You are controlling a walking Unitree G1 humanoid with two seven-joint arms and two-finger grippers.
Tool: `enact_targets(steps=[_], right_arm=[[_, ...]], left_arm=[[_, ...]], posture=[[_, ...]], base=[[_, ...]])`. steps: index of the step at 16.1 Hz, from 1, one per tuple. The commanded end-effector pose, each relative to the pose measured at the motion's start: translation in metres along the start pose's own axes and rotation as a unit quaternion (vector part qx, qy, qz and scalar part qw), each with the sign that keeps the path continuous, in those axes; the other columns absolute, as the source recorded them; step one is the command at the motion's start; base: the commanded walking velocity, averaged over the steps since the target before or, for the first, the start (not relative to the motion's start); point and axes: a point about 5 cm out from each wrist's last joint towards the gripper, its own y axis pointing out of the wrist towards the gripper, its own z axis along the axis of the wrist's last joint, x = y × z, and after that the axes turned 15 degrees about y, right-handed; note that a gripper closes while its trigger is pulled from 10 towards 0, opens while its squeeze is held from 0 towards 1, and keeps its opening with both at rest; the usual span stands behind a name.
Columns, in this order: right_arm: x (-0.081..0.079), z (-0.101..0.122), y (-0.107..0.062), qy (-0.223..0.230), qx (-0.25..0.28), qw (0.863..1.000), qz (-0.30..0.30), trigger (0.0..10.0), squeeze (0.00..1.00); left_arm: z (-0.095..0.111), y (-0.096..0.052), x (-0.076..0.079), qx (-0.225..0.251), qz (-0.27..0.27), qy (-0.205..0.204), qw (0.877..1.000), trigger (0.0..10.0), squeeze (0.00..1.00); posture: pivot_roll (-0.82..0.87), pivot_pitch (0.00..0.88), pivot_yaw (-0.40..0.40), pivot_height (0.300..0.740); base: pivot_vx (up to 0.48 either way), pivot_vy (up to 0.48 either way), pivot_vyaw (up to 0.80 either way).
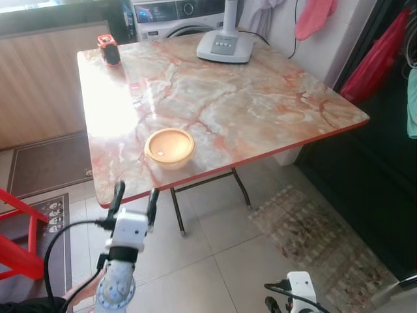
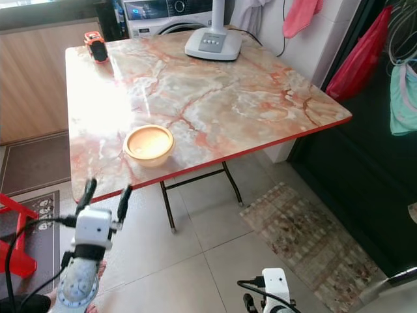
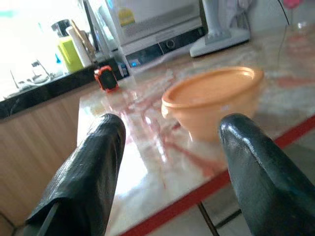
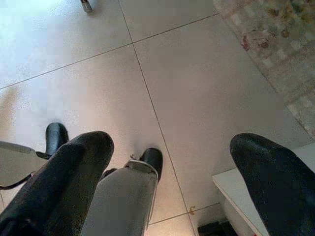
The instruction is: Restocking fridge
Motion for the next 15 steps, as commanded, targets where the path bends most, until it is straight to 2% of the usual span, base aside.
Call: enact_targets(steps=[1,2,3,4,5,7,11,14,15], right_arm=[[0.003,-0.001,-0.001,0.010,-0.003,1.000,-0.007,10.0,0.00],[0.004,-0.001,-0.001,0.014,-0.002,1.000,-0.008,10.0,0.00],[0.004,0.000,-0.001,0.016,-0.001,1.000,-0.010,10.0,0.00],[0.005,0.000,-0.001,0.017,-0.001,1.000,-0.012,10.0,0.00],[0.005,0.000,-0.001,0.018,-0.001,1.000,-0.013,10.0,0.00],[0.005,0.000,-0.001,0.021,0.001,1.000,-0.014,10.0,0.00],[0.003,0.000,0.000,0.022,0.003,1.000,-0.013,10.0,0.00],[0.004,0.002,-0.001,0.013,0.009,1.000,-0.014,10.0,0.00],[0.004,0.002,-0.001,0.015,0.009,1.000,-0.014,10.0,0.00]], left_arm=[[0.004,0.007,-0.006,-0.004,0.011,0.000,1.000,10.0,0.00],[0.005,0.017,-0.015,-0.022,0.038,-0.027,0.999,10.0,0.00],[0.006,0.028,-0.022,-0.049,0.066,-0.087,0.993,10.0,0.00],[0.009,0.037,-0.028,-0.057,0.088,-0.138,0.985,10.0,0.00],[0.013,0.044,-0.029,-0.054,0.091,-0.167,0.980,10.0,0.00],[0.025,0.054,-0.030,-0.029,0.086,-0.175,0.980,10.0,0.00],[0.028,0.055,-0.028,-0.033,0.076,-0.180,0.980,10.0,0.00],[0.029,0.057,-0.031,-0.041,0.076,-0.188,0.978,10.0,0.00],[0.029,0.058,-0.032,-0.040,0.074,-0.189,0.978,10.0,0.00]], posture=[[-0.10,0.076,-0.040,0.740],[-0.10,0.080,-0.043,0.740],[-0.10,0.083,-0.047,0.740],[-0.10,0.084,-0.049,0.740],[-0.10,0.085,-0.048,0.740],[-0.10,0.089,-0.047,0.740],[-0.10,0.097,-0.043,0.740],[-0.10,0.099,-0.042,0.740],[-0.10,0.099,-0.040,0.740]], base=[[0.000,0.000,0.00],[0.000,0.000,0.00],[0.000,0.000,0.00],[0.000,0.000,0.00],[0.000,0.000,0.00],[0.000,0.000,0.00],[0.215,0.000,0.00],[0.288,0.000,0.00],[0.266,0.000,0.80]])
